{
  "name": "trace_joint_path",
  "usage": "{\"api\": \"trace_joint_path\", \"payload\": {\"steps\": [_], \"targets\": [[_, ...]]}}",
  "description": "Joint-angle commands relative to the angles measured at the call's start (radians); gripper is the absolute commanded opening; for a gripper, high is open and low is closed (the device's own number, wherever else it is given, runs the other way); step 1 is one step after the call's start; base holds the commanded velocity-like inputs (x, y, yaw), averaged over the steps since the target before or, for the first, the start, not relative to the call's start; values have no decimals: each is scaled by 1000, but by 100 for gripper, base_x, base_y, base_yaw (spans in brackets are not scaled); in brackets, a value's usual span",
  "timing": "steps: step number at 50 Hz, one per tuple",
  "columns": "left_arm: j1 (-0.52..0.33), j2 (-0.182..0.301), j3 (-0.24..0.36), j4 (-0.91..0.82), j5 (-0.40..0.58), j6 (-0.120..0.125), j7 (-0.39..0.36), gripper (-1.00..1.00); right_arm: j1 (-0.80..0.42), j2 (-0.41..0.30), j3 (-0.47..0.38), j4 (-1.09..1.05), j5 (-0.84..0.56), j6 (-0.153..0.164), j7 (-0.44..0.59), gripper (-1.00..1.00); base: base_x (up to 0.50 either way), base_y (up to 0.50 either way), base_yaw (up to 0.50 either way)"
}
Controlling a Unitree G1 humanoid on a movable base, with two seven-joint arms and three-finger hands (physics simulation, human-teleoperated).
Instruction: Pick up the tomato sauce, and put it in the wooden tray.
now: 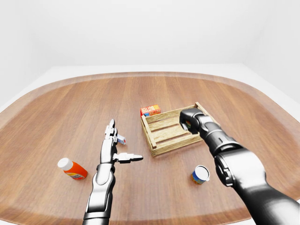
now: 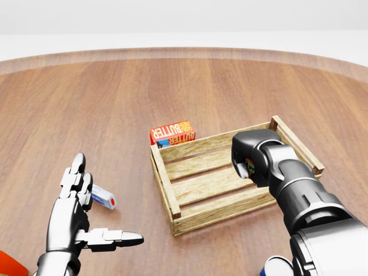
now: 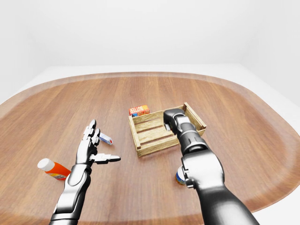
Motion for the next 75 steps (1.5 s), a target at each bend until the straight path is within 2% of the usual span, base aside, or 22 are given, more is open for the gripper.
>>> {"api": "trace_joint_path", "payload": {"steps": [1,11,13,14,15,50,55,65,75], "targets": [[-1,0,1,0,-3,1,-1,100,-6,1,1,-6,-14,0,-14,-100,0,0,0],[1,0,0,-3,-2,2,-1,100,-6,2,-3,-7,-7,0,-15,-100,0,0,0],[2,0,0,-3,-2,2,-1,100,-6,5,0,-6,-12,0,-42,-100,0,0,0],[2,0,0,-3,-1,2,-1,100,-7,6,-4,-6,-8,0,-63,-67,0,0,0],[2,0,0,-3,-1,2,-1,100,-5,6,-10,-7,3,0,-40,100,0,0,0],[0,0,0,1,3,-2,0,100,20,10,-1,-5,-8,0,-44,100,0,0,0],[1,0,0,0,3,-1,0,100,-11,-1,1,-7,-9,0,-39,100,0,0,0],[0,0,-1,1,2,-1,0,100,-158,-60,-12,-24,14,0,-3,100,0,0,0],[0,0,-1,0,3,1,1,100,-198,-83,4,-29,-3,0,4,100,0,0,0]]}}
